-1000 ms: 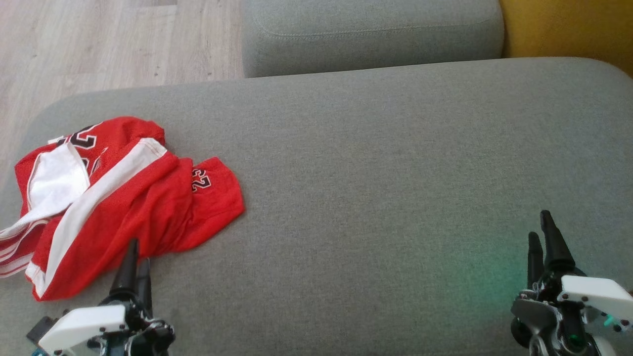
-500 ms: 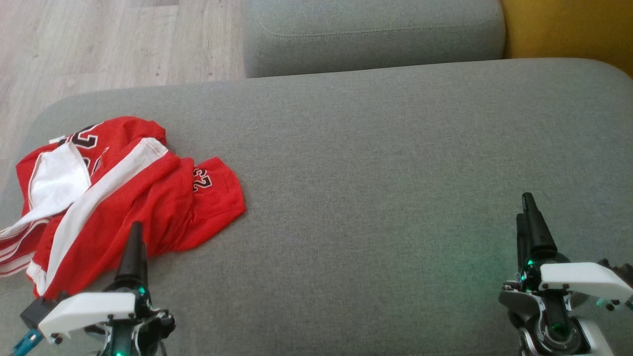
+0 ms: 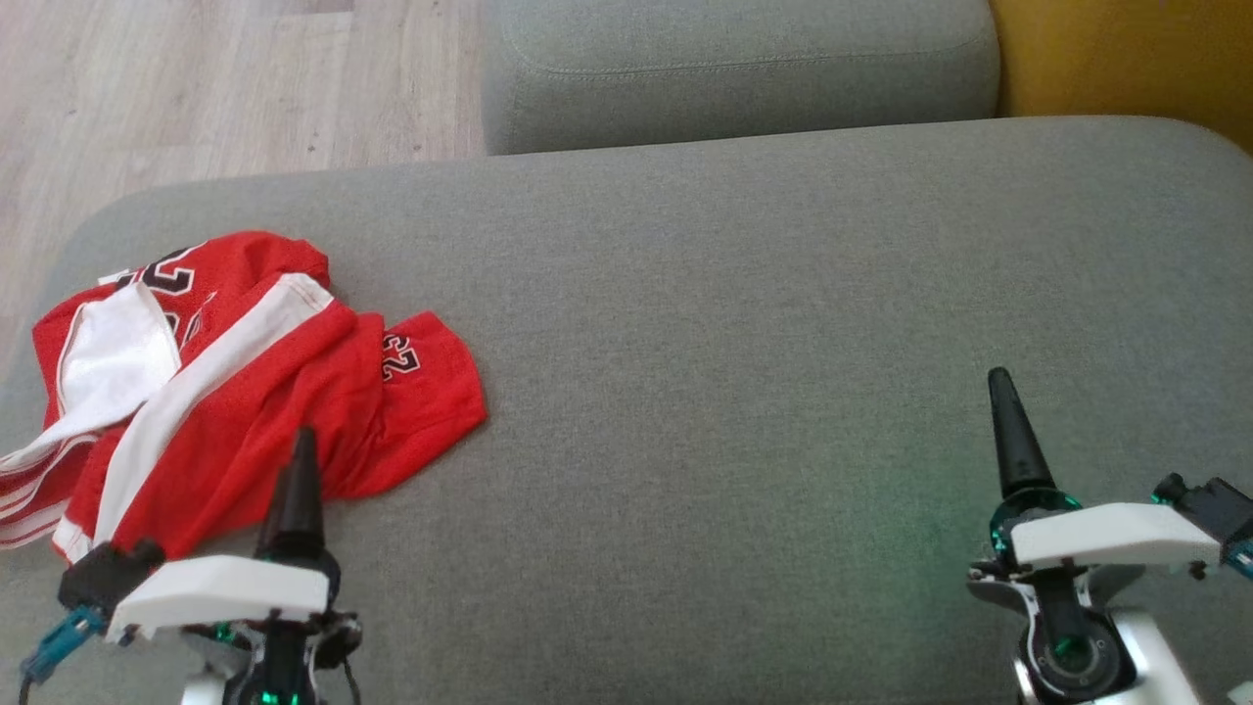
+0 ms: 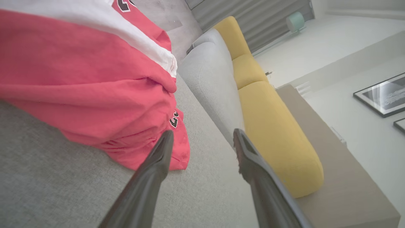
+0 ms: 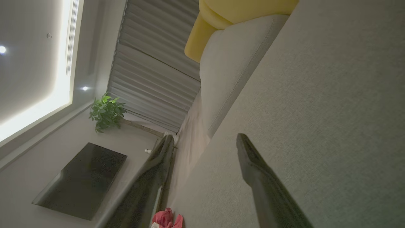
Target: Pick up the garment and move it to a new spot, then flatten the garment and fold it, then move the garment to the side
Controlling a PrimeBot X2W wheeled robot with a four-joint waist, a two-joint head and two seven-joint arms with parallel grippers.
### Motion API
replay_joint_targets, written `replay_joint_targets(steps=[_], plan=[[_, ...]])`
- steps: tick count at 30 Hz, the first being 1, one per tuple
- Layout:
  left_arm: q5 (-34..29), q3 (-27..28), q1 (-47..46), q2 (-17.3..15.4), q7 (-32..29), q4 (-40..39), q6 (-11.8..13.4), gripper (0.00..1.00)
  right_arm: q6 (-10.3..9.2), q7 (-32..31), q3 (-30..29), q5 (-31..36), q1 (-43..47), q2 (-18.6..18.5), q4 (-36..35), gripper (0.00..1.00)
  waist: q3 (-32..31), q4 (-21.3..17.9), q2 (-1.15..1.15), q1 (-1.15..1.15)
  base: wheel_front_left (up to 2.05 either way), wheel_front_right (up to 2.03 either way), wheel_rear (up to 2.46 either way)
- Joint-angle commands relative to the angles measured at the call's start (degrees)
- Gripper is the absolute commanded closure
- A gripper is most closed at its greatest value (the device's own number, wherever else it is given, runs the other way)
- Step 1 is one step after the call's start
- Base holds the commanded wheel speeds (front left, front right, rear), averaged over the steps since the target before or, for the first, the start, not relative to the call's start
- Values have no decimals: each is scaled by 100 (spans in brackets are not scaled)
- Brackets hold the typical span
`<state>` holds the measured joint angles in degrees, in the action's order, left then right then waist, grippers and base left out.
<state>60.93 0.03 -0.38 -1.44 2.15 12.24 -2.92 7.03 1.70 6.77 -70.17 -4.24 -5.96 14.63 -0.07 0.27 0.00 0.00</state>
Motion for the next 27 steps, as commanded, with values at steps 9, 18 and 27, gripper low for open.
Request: replay_joint_targets(steps=[9,18,27], plan=[[-1267,-132,-309,-107,195,-247,247,0,22,230,158,1159,-395,-51,-174,0,-12,-2,0,0,0,0,0],[-1978,-293,-343,-136,346,-125,395,0,26,382,301,2061,-402,-7,-152,0,-40,11,0,0,0,0,0],[-2530,-357,-390,-151,480,-74,536,0,28,517,425,2661,-447,-7,-27,0,-51,9,0,0,0,0,0]])
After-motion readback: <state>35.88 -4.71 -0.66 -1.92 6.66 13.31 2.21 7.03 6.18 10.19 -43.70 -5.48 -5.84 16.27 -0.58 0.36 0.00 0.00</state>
